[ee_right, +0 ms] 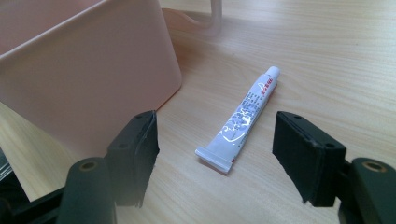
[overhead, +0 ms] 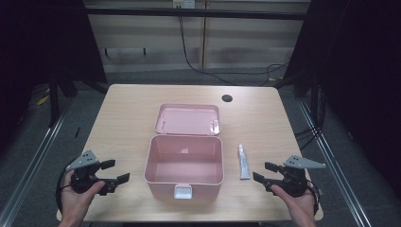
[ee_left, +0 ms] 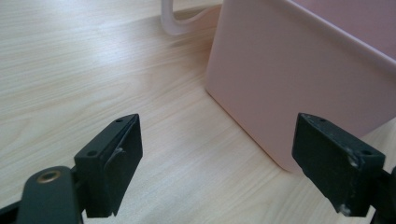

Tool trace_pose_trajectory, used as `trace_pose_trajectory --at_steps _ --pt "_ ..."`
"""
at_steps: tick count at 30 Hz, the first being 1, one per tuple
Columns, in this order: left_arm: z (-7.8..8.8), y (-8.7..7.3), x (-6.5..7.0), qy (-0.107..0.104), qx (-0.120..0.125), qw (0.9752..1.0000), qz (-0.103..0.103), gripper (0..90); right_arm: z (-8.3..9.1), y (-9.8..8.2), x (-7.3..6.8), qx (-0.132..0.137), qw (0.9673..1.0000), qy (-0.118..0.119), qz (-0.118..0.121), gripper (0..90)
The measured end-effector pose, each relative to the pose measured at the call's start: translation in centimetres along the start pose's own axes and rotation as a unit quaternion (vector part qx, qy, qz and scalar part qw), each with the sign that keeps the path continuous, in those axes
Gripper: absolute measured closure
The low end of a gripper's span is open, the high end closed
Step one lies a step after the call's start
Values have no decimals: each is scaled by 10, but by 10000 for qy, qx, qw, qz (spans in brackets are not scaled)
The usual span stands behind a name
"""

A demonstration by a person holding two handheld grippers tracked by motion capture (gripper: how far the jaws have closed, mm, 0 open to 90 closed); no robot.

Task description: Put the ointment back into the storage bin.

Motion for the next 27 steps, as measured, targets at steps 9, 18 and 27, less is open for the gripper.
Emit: trace_pose_trajectory --at_steps 9,18,27 --pt "3 1 -3 12 43 9999 106 164 4 1 4 -163 9998 -66 -63 414" --pt "6 3 -3 58 144 9998 125 191 -9 6 -5 -1099 9937 -53 -216 564" --pt "5 1 -3 11 96 9999 110 189 -31 23 -1 -1733 9844 -102 -278 618"
Point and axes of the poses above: each handheld gripper's, and its own axes: z roughly backward along the jaws, y roughly out of its top, x roughly to its right, the point moved 6 cm from there along -z, roughly forward along the jaws, and after that the axes turned 3 degrees about y, right-handed, at the moved point
